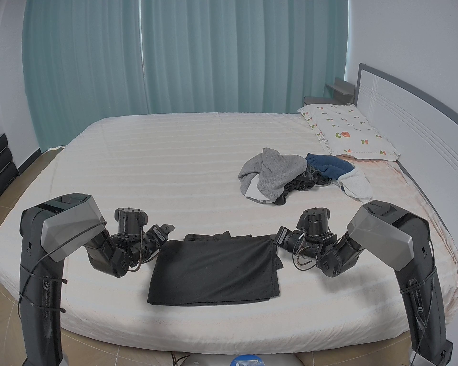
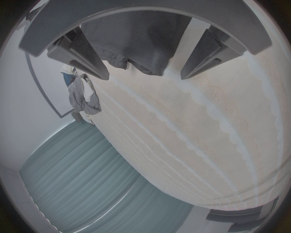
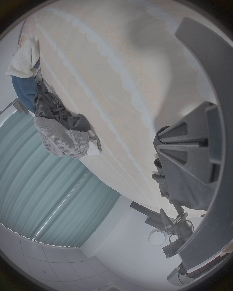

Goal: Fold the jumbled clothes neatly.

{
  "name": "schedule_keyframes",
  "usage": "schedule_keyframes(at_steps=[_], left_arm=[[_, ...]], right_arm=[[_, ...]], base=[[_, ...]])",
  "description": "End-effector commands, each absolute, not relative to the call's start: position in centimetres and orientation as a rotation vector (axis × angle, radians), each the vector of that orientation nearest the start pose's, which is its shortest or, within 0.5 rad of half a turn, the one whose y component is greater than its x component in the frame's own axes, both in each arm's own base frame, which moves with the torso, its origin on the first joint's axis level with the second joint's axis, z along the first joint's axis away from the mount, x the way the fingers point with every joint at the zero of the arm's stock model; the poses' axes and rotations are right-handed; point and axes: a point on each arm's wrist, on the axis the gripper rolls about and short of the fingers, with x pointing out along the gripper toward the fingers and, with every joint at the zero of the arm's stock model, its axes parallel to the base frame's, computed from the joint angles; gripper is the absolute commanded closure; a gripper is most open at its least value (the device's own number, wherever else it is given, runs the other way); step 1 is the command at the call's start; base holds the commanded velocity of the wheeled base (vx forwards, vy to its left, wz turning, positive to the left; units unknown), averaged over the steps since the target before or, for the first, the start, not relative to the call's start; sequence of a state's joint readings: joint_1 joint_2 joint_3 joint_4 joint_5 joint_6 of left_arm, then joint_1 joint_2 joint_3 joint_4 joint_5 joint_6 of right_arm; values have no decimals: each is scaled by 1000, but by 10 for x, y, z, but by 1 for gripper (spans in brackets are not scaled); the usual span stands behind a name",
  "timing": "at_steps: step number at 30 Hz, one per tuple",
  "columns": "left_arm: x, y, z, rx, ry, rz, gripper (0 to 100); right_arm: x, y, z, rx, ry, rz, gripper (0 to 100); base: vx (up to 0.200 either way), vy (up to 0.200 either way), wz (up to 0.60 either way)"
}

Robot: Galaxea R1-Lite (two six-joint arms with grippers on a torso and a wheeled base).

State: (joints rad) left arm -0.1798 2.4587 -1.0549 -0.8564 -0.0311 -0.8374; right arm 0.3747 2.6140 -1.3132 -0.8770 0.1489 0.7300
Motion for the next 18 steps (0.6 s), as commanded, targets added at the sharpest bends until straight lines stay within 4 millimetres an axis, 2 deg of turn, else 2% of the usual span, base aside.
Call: schedule_keyframes(at_steps=[1, 5, 6, 18], left_arm=[[415, -81, -36, -741, 627, 29, 0], [418, -84, -37, -733, 621, 30, 0], [418, -84, -37, -733, 621, 30, 100], [424, -82, -40, -717, 560, 122, 100]], right_arm=[[437, 177, -42, 653, 598, 337, 100], [437, 177, -42, 651, 597, 337, 100], [437, 177, -42, 651, 597, 337, 100], [438, 177, -39, 657, 563, 348, 100]], base=[[0, 0, 0], [0, 0, 0], [0, 0, 0], [0, 0, 0]])
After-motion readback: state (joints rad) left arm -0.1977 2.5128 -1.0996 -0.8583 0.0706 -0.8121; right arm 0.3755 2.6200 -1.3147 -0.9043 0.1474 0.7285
